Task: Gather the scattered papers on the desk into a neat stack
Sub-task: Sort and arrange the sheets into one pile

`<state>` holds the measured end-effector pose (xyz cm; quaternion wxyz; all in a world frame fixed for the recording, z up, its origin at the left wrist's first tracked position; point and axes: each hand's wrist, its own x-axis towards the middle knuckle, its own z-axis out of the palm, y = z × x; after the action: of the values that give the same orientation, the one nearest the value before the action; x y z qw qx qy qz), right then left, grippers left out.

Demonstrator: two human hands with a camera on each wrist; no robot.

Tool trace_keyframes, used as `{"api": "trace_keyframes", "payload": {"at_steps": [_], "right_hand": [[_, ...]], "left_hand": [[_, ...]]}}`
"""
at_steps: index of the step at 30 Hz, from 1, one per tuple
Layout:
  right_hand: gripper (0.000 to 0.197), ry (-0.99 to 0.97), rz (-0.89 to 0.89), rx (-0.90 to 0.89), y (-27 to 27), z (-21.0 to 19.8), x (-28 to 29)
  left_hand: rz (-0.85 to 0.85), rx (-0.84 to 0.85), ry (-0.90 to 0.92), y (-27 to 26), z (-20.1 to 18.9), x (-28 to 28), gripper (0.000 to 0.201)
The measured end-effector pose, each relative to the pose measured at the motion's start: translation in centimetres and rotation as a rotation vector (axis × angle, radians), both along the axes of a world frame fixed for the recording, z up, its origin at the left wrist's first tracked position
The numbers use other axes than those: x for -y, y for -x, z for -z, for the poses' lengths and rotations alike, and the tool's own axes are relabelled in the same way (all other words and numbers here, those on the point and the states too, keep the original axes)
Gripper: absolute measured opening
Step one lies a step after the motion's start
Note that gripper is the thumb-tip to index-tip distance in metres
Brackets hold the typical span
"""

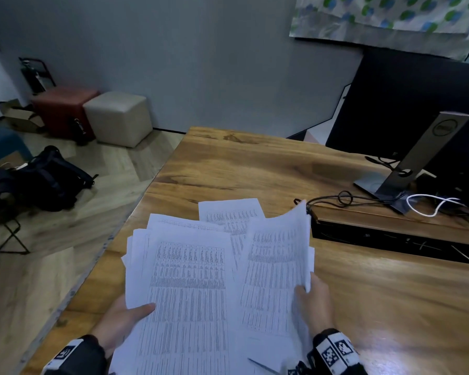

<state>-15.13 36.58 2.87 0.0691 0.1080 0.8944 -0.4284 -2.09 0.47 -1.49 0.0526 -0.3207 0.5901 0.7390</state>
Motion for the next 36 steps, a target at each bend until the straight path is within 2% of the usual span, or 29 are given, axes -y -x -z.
{"api": "trace_keyframes", "payload": {"at_steps": [7,11,17,19,22,26,29,31,34,36], "right_hand": [[0.041,0.069,-0.123,-0.181,-1.9,-8.3,-0.3],[0.031,0.018,-0.211,-0.316,-2.4,-12.4,-0.9],[0.032,-0.287,-0.253,-0.640,-2.8,-17.5,-2.3],[0.032,-0.244,-0.258,-0.683,-3.4,-19.4,-2.7],[0.040,-0.031,-0.197,-0.592,-3.5,-20.8,-3.2],[0.012,0.443,-0.079,-0.333,-2.1,-18.1,-3.0],[0.015,0.662,-0.073,-0.102,-1.4,-12.8,-0.5],[0.024,0.669,-0.123,-0.006,-1.7,-8.9,1.8],[0.036,0.573,-0.184,0.149,-2.7,-4.1,5.0],[0.038,0.495,-0.184,0.282,-3.3,-1.3,6.4]], "left_hand": [[0.020,0.019,0.016,0.2,-0.2,0.2,0.036],[0.029,0.016,0.027,0.2,-0.2,0.5,0.035],[0.047,-0.009,0.098,0.1,-0.7,0.3,0.030],[0.044,-0.012,0.107,0.1,-1.0,0.2,0.029],[0.048,-0.026,0.103,-0.1,-1.8,0.0,0.028],[0.079,-0.062,0.046,-0.1,-3.0,-0.3,0.031],[0.077,-0.067,-0.005,0.0,-2.3,-0.2,0.042],[0.080,-0.062,-0.075,0.2,-1.8,-0.3,0.048],[0.073,-0.037,-0.180,0.5,-2.0,-1.2,0.058],[0.048,-0.013,-0.233,0.6,-2.1,-2.0,0.063]]}}
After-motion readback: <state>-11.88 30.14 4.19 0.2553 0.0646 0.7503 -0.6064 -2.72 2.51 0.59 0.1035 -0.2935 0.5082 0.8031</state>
